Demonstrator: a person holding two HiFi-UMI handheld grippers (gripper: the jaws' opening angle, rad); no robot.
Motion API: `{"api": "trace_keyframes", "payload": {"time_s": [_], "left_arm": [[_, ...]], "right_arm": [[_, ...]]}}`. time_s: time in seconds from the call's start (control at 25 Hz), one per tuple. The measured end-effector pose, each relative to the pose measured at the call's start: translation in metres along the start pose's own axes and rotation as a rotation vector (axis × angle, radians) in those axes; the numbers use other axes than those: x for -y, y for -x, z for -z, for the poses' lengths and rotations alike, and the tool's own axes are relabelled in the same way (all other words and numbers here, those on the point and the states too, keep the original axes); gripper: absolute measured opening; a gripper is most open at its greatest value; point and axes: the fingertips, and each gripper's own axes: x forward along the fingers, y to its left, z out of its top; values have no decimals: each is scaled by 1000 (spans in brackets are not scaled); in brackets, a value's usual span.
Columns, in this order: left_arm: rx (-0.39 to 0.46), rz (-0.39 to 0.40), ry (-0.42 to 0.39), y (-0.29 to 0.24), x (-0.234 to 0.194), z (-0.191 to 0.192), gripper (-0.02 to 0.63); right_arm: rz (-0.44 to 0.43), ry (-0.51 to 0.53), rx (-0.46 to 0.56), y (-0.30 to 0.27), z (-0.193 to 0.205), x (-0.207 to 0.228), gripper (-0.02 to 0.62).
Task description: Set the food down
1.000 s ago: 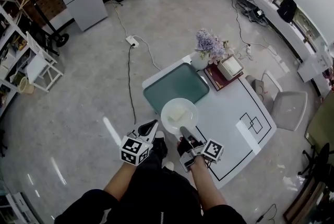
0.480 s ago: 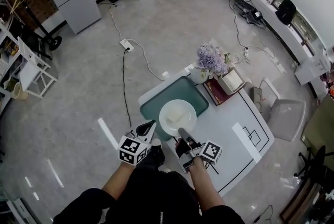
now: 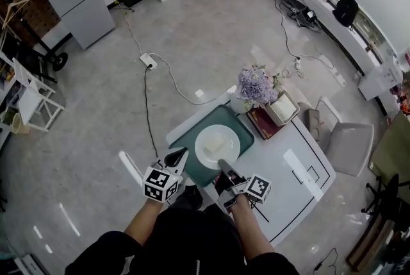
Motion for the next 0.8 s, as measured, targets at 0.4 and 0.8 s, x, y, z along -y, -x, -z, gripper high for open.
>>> {"api": "trace_keyframes", "payload": {"time_s": [0.4,0.8], "left_arm": [[-34,35,-1,-27,-15,-5,6],[-74,69,5,-39,-14,9,6]], "right_arm": [[24,-27,34,-18,-24,8,23],[60,-68,76,-23,-51,35,23]]}}
